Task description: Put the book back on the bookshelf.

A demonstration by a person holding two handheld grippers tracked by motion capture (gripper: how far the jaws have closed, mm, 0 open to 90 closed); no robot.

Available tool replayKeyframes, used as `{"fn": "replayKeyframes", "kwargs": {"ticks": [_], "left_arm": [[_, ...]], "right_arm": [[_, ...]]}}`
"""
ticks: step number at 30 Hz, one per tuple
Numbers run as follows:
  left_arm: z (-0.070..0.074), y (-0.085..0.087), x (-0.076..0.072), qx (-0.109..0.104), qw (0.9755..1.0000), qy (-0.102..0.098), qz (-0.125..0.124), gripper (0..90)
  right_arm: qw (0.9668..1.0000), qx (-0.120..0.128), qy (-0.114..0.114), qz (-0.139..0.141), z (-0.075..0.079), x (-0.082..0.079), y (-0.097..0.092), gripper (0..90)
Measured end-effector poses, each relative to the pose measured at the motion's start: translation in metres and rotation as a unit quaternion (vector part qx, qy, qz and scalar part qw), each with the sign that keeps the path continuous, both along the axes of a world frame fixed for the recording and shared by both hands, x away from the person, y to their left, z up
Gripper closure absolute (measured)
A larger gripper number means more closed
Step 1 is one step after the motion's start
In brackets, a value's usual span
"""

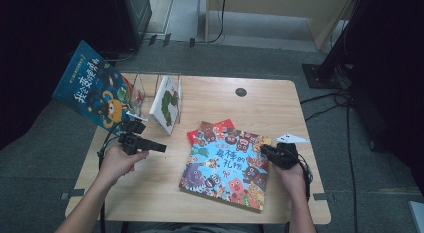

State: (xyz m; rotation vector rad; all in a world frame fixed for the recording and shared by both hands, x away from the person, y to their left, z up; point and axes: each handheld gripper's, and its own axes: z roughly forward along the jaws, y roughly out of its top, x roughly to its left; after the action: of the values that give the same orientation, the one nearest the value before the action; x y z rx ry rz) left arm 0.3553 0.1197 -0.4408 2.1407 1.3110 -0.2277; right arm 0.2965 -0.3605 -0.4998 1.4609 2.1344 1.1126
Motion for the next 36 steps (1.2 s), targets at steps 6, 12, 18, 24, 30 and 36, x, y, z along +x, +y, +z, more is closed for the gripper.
{"fn": "replayKeyframes", "kwargs": {"ticks": [6,12,18,24,30,36], "left_arm": [[-0.014,-0.014,-0.002,-0.012,0.9998,-0.001,-0.017,44.2],[-0.02,-0.017,-0.008,-0.031,0.9994,0.005,-0.013,52.5],[-0.022,-0.018,-0.014,-0.038,0.9991,-0.005,-0.019,66.7],[-0.029,-0.02,-0.021,-0.03,0.9989,-0.016,-0.033,77.0],[-0.036,-0.022,-0.03,-0.038,0.9986,-0.015,-0.035,81.6],[-0.041,-0.023,-0.036,-0.038,0.9984,-0.014,-0.039,83.0]], "right_arm": [[0.9992,-0.011,-0.001,-0.039,0.0,-0.008,-0.01,86.7],[0.9975,-0.021,0.016,-0.065,-0.002,-0.01,-0.018,88.9],[0.9972,-0.031,0.018,-0.065,-0.003,-0.006,-0.011,90.0],[0.9968,-0.031,0.009,-0.073,-0.004,0.0,-0.004,90.0],[0.9973,-0.037,-0.001,-0.063,-0.005,0.01,0.009,90.0],[0.9978,-0.035,0.001,-0.056,-0.004,0.02,0.018,90.0]]}}
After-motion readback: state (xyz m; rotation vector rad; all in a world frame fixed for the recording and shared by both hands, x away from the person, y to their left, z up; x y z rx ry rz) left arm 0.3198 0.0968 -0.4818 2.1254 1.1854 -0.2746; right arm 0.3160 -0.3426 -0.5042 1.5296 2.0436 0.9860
